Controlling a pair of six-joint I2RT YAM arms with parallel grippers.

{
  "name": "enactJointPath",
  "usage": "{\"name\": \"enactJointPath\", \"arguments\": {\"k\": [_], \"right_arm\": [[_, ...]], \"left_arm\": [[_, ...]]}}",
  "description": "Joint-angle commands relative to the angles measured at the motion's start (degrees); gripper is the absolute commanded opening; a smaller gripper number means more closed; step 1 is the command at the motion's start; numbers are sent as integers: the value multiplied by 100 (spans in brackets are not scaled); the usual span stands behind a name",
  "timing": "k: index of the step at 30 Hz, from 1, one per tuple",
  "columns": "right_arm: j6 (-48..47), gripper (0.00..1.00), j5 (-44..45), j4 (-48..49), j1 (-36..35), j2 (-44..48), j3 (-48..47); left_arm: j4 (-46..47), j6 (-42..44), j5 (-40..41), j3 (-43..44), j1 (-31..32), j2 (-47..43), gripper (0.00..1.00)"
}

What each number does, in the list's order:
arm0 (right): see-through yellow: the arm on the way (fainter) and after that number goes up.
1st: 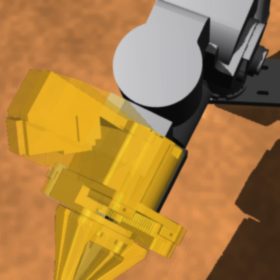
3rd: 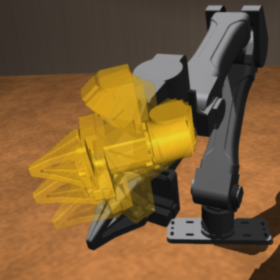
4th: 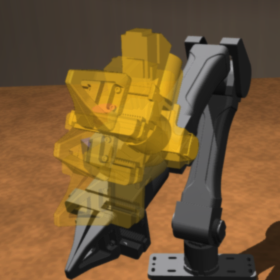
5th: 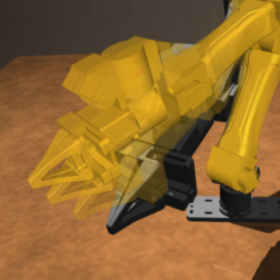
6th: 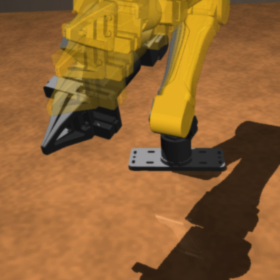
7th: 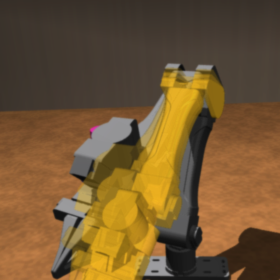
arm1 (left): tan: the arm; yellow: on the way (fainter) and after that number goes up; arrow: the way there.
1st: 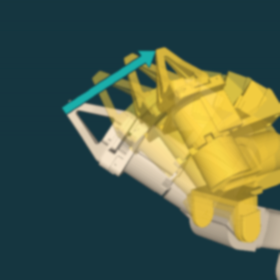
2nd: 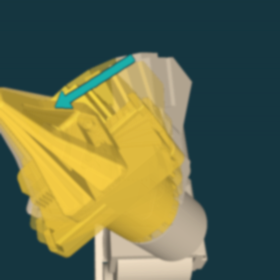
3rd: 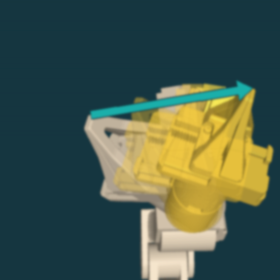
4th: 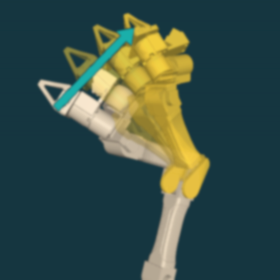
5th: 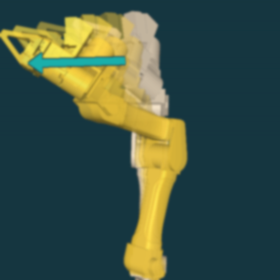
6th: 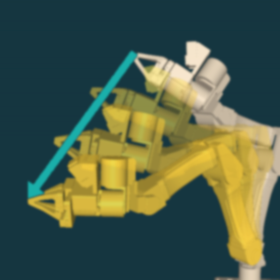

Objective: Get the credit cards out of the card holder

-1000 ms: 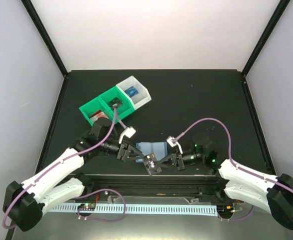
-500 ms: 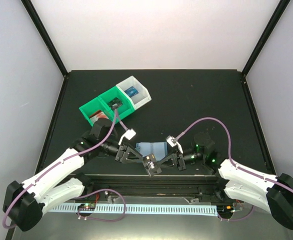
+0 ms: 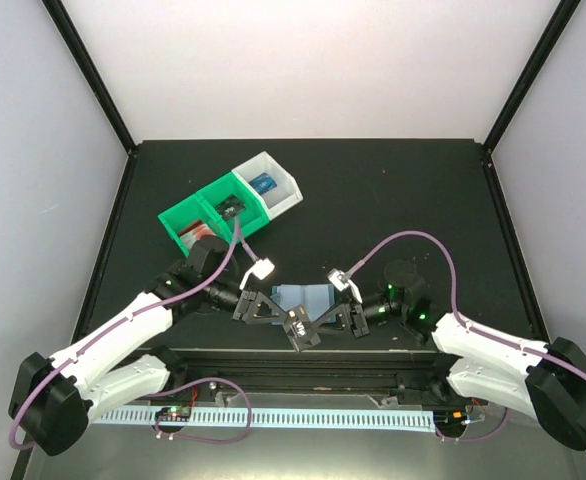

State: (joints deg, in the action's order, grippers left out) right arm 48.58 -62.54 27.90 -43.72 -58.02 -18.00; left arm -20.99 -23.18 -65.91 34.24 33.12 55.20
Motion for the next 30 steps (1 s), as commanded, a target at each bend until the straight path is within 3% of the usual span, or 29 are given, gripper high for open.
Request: {"name": "enactJointPath", "arguments": {"k": [1,2,8,12,19,27,30], "right_arm": [[57,1,-101,189,-27,-8,-227],[62,1,-93,189,-28,-20,-242],[63,2,83,100,-28,-54,-248],[66,12,403,-14,-23,17,-188],[55,46,986,-615,-13,126,-278],[-302,90,1736,-1651,-12,582,-503],[-314,100,1937,-1859,-11,766,-512]], "left_arm": [[90,50,-93,118,23,-77,7],[99,34,-77,120,28,-104,2],[90,-51,144,143,18,-338,2],[190,-203,426,51,6,-582,1],[-98,-290,1082,26,-45,-1050,2],[-935,-273,2693,449,-95,-1456,1],[-1120,-321,3272,554,-112,-1530,2]]}}
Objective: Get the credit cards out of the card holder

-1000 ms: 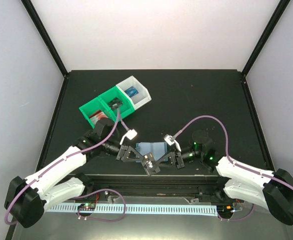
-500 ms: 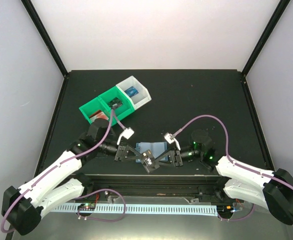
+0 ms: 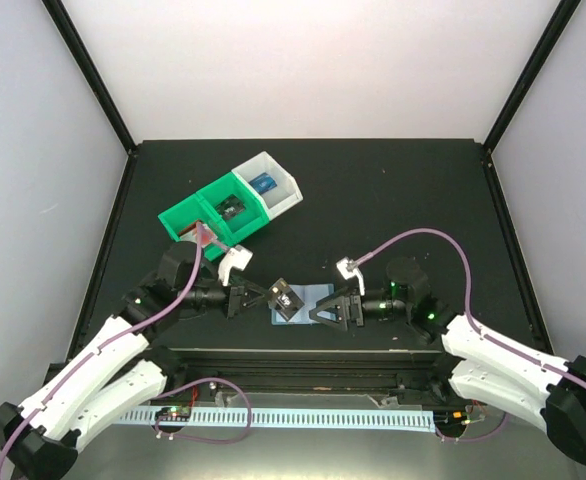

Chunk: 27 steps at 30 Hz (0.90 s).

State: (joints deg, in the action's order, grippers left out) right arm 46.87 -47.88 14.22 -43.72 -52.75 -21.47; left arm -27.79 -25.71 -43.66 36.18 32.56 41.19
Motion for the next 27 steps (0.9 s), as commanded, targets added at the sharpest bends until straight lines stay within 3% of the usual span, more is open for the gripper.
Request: {"name": "enactJointPath", "arguments": {"k": [1,11,18,27], "right_arm": [[-143,100,546,-551,-13,277,-171],[-108,100,905,-809,-13,778,-43],[-70,100,1128,-924,-7,942,-75],[98,100,988,-729,-13,891,-72]], "left_arm": [[-468,-90,1257,382,-64,-150,2],[-131,-649,3842,313,-122,-518,2],[564,-1639,6037,-179,-156,-619,2],[1126,-1863,7013,382,-434,688,2]]}}
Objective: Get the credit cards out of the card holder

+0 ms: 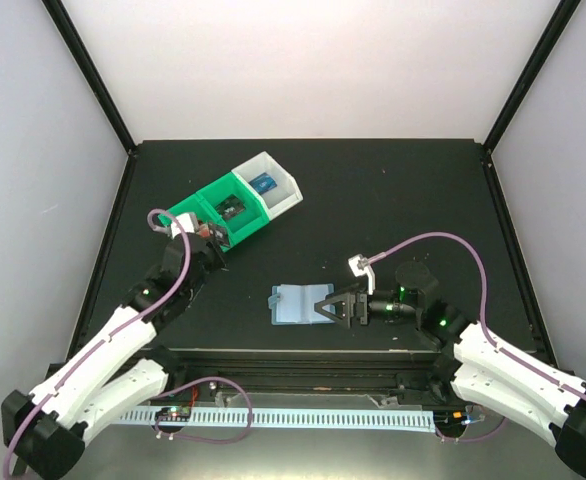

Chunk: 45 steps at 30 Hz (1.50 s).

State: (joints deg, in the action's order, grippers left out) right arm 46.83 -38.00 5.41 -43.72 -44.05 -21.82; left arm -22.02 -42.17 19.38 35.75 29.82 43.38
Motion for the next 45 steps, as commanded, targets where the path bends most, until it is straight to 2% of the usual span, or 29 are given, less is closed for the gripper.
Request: {"name": "enactJointPath", "arguments": {"k": [1,15,22,36,45], "right_arm": [[104,100,-9,153,-13,16,-33],[244,100,151,95,-13,281,113],[283,100,177,85,-13,325,222],[159,100,288,-119,-18,322,50],[-58,100,356,-341,-10,284,-89]], "left_arm": [[668,-237,753,493,-212,607,2],[1558,-718,784,1781,-820,2774,1],[1206,-1193,1191,2310,-829,3842,2],[1342,-1417,1209,2967,-917,5252,1],[1280,-1320,1511,3314,-926,5880,2]]}}
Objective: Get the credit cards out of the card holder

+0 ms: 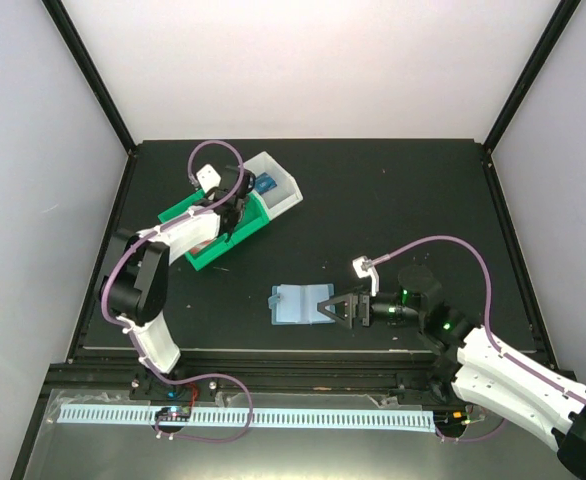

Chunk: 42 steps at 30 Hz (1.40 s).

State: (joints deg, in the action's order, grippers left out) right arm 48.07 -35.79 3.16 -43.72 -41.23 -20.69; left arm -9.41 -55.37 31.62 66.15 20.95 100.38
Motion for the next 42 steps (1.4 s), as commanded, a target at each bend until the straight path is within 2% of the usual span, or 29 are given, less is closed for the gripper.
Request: {"name": "enactJointPath", "arguments": {"k": [1,11,26,42], "right_arm": [[-200,100,146,-128,-13,-4,-207],[-267,100,177,-178,-9,-60,-217],[-470,100,295,-497,-13,-40,-375],[-505,100,294,-568,-12,59,-277]], "left_arm": [[52,2,272,275,-46,221,2],[194,166,129,508,-47,598,2],[-191,152,398,853,-47,1058,2],[-699,52,344,1084,-56,1138,9]]}}
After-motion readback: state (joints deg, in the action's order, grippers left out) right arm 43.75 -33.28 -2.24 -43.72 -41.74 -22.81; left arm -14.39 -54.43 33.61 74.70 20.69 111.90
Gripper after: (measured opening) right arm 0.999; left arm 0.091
